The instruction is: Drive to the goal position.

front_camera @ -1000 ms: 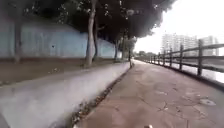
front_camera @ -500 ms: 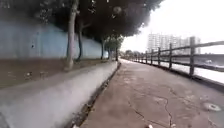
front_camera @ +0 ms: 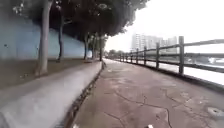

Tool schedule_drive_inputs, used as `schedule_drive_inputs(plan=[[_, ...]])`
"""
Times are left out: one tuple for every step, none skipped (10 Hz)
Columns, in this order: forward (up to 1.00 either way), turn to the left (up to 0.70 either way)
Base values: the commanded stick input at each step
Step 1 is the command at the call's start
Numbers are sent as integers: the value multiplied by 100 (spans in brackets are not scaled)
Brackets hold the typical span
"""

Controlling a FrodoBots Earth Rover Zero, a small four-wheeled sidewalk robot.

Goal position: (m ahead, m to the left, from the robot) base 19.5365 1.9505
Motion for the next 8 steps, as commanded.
schedule_drive_inputs(plan=[[100, -40], [100, -40], [100, 0], [100, 0], [100, 0], [100, 0], [100, 0], [100, 0]])
